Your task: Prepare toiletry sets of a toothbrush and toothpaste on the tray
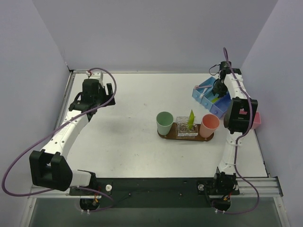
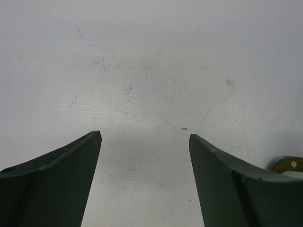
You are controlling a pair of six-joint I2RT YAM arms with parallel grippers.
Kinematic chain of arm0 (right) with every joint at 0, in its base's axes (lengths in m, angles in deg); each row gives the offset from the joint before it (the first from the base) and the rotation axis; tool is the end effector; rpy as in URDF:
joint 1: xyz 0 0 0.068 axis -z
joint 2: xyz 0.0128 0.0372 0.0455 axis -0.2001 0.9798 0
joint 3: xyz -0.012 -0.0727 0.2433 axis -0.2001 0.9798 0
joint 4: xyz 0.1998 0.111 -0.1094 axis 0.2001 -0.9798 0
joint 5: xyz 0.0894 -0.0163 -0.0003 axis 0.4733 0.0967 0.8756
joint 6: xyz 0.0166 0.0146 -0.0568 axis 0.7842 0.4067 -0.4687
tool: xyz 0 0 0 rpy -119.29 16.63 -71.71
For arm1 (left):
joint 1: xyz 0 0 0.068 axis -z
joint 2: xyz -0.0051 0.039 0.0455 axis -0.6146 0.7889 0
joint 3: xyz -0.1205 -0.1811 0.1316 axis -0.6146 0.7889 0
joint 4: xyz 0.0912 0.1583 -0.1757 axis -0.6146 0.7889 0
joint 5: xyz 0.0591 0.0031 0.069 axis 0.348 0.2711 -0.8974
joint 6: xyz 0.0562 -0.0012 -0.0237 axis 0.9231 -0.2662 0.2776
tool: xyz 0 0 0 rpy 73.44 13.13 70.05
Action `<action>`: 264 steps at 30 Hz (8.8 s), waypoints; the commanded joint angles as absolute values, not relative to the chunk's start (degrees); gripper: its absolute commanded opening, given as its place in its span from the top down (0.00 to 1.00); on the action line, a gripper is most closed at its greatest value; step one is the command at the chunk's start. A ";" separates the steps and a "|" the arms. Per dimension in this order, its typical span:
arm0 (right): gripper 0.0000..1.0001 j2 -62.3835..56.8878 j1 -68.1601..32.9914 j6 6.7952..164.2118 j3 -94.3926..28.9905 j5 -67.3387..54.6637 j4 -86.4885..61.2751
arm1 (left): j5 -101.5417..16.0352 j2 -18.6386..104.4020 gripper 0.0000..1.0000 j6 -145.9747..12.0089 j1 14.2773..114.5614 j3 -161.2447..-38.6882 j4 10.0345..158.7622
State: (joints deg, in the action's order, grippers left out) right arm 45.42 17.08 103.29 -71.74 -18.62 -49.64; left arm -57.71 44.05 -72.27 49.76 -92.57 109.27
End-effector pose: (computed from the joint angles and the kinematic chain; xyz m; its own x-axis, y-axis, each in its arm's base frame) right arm 0.4892 -0.0512 0.2072 -0.6545 0.4804 -0.5838 0.4597 0.8659 0.1971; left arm 0.2997 -0.0574 0.2943 -0.5633 -0.1762 -0.8072 -0.0560 0.9829 -0.1755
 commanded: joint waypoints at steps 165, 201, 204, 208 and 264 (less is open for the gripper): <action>1.00 34.47 -17.28 81.06 -85.21 5.00 -32.05 | -25.70 88.24 0.24 -104.71 56.29 -154.89 110.23; 0.44 21.20 -10.78 119.01 -71.42 15.37 -14.06 | -20.60 70.14 1.00 -123.33 45.22 -131.80 88.29; 0.45 21.46 -11.31 124.56 -68.26 18.01 -7.73 | -20.69 68.55 1.00 -127.29 45.21 -128.62 83.27; 0.46 22.69 -12.36 128.69 -66.85 20.99 -4.46 | -21.04 67.06 1.00 -132.81 45.21 -122.83 76.94; 1.00 22.70 -15.09 141.80 -58.67 26.98 16.73 | -21.31 60.29 1.00 -142.24 46.62 -109.45 56.27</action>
